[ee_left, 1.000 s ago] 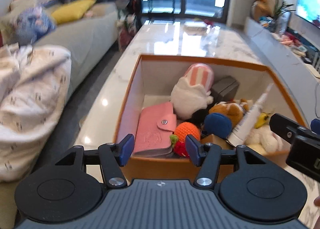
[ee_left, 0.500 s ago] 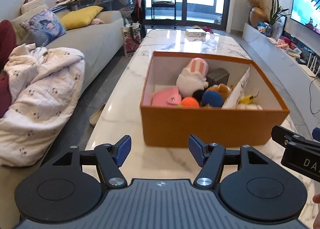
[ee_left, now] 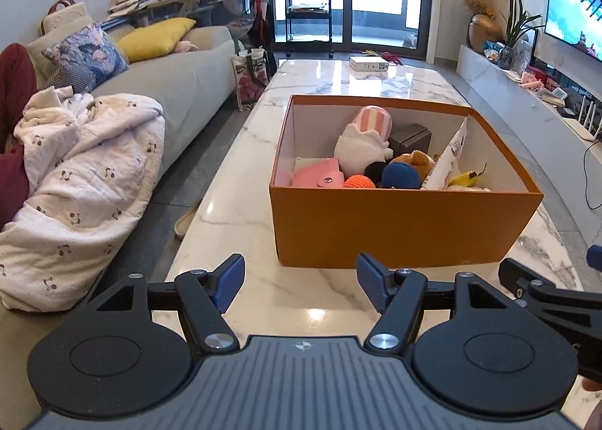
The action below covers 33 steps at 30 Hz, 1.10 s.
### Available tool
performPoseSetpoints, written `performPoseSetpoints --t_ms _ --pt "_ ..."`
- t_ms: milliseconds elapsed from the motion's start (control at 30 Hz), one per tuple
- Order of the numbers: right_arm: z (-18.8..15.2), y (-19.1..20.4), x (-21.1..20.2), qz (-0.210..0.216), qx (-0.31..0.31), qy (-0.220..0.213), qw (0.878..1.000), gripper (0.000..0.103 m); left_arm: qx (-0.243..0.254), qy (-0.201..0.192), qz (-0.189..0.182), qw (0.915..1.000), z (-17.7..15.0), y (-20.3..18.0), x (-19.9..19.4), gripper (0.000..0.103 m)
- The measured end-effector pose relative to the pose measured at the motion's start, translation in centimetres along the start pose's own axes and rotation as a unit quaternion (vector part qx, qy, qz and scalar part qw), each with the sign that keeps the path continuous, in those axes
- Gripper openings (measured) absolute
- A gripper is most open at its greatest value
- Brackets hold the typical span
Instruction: Organize objects
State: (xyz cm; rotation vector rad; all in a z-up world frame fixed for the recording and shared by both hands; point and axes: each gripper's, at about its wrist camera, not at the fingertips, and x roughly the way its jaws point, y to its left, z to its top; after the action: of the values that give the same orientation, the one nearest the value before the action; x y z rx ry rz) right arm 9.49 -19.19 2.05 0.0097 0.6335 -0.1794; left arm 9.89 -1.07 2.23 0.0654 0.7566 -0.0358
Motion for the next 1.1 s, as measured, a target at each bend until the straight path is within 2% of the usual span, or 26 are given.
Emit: performPoseSetpoints --t_ms 500,900,1100 --pt "0.5 0.6 1.2 -0.005 -0.015 0.006 1.0 0.099 0.007 0.006 -0.005 0.9999 0.5 -0.8 0.7 0.077" --pt "0.3 0.1 0.7 -0.011 -0.013 0.011 1.0 0.099 0.034 0.013 -0.038 0.9986 -0.1 -1.6 0.4 0.077" --pt "-0.1 -0.3 0.4 -0.017 -0.016 0.016 1.0 0.099 0.044 0.015 -0.04 0.9981 -0.2 -2.1 0.4 0.077"
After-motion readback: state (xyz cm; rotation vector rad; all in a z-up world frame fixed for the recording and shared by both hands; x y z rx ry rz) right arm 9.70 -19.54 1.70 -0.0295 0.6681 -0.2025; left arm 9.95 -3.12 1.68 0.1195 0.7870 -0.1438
